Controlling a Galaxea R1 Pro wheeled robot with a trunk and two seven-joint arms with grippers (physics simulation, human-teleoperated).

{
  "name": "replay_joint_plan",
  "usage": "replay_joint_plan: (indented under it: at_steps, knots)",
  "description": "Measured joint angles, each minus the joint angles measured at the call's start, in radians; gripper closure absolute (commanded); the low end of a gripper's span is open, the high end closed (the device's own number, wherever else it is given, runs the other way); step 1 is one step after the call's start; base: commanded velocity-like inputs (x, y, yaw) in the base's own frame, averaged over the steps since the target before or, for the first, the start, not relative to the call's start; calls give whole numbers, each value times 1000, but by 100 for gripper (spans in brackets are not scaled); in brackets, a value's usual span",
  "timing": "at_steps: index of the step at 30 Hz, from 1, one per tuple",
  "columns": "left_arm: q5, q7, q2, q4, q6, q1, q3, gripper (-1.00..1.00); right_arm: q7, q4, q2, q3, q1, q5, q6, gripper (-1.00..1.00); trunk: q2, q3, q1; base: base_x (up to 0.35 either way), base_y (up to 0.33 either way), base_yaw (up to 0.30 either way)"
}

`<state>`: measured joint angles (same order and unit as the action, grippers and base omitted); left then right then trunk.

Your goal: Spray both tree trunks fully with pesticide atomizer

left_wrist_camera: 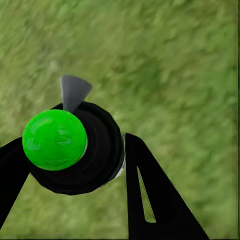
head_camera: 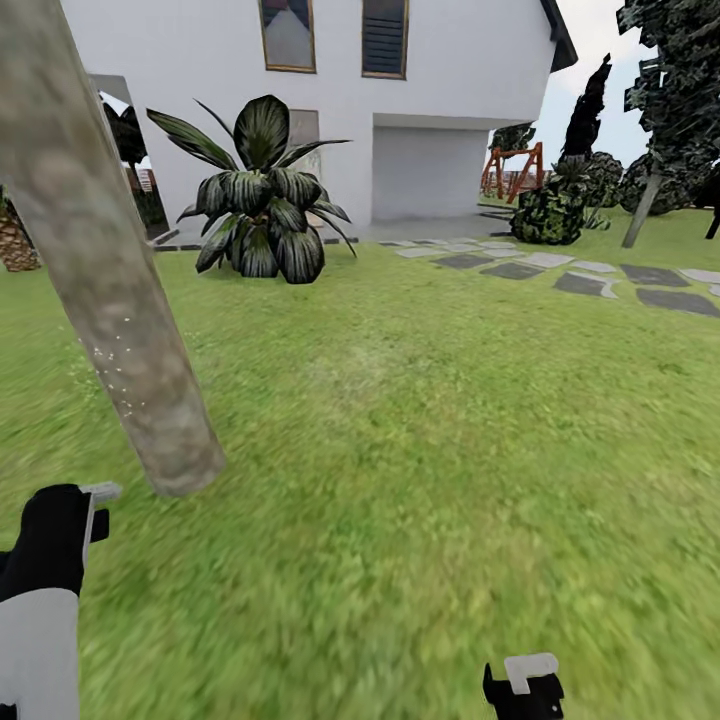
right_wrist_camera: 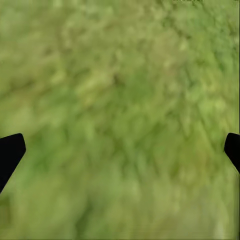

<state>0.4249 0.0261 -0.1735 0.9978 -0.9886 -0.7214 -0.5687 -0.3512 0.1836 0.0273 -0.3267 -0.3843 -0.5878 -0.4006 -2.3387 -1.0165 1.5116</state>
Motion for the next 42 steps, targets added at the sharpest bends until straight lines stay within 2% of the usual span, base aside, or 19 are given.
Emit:
replay_joint_plan:
  at_steps: [9,14,17,25,30,37,40,42]
  knots:
    - [-4,-5,13,6,-1,7,-1,100,0,0,1,0,0,0,0,-100,0,0,0,214,-216,0]
    - [-54,-12,14,6,0,9,2,100,0,0,1,0,0,0,0,-100,0,0,0,148,-274,17]
    - [-62,-12,14,-2,2,9,5,100,0,0,2,0,0,0,0,-100,0,0,0,150,-278,186]
    - [-62,-13,14,-10,20,10,4,100,0,0,3,1,0,0,0,-100,0,0,0,181,-232,270]
    - [-63,-8,34,-14,38,10,7,100,0,0,4,1,0,0,0,-100,0,0,0,40,-32,277]
    - [-63,-13,46,-17,46,10,9,100,0,0,4,1,0,0,0,-100,0,0,0,2,-1,277]
    - [-67,-14,46,-43,92,6,11,100,0,0,3,1,0,0,0,-100,0,0,0,0,0,277]
    - [-66,-12,47,-78,110,1,27,100,0,0,3,1,0,0,0,-100,0,0,0,0,0,277]
